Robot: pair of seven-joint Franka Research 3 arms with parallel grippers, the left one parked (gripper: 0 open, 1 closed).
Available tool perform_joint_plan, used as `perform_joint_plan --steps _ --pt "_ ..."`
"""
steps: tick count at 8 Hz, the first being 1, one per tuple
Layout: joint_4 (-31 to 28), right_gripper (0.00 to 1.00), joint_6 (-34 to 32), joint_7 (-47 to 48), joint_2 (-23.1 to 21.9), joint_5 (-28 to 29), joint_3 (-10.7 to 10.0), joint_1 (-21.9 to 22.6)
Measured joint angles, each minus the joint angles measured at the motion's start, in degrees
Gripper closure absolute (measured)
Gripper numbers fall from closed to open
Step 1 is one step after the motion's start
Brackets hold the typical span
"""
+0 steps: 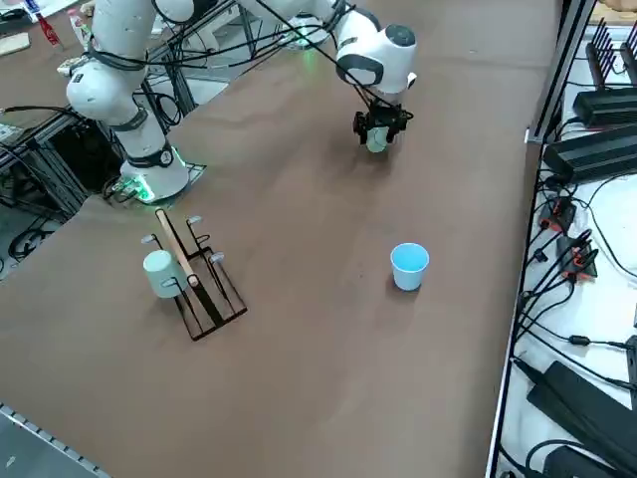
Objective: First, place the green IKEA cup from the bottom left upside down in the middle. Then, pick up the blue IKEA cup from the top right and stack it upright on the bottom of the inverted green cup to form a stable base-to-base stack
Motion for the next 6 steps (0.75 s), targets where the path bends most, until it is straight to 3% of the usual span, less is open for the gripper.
perform_joint_plan --steps 6 --pt "0.0 0.14 0.0 0.0 -0.2 -0.1 0.1 0.0"
